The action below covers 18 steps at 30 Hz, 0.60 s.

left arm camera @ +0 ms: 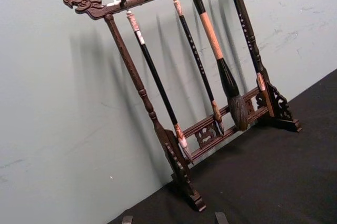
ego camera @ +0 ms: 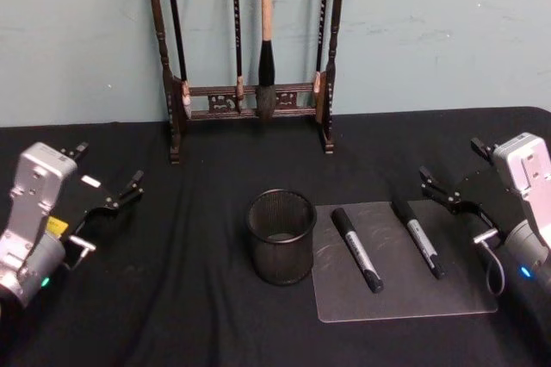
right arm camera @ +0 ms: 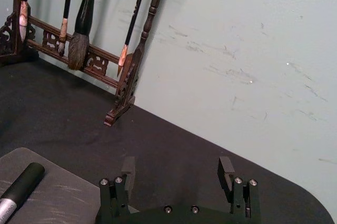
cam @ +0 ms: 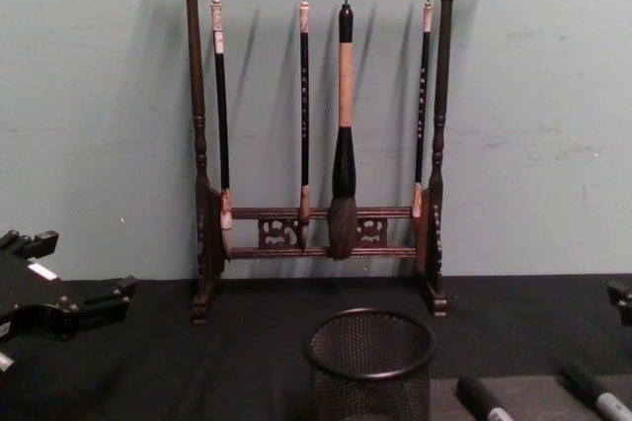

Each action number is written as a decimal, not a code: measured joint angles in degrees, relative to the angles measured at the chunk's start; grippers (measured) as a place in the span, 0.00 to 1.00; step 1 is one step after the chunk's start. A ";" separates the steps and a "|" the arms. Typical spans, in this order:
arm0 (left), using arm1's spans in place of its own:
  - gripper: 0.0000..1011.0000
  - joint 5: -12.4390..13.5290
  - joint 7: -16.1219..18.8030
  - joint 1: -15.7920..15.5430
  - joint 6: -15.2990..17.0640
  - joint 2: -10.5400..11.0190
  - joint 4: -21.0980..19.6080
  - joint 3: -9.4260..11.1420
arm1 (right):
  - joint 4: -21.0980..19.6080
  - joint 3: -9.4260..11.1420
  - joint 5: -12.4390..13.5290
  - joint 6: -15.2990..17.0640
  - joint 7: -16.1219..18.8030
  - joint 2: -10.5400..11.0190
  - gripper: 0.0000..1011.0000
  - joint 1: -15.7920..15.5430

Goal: Pick up the water-based marker from the table and place it into the pen holder.

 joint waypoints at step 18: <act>1.00 0.00 0.00 0.00 0.00 0.00 0.00 0.00 | 0.00 0.00 0.00 0.00 0.00 0.00 0.99 0.00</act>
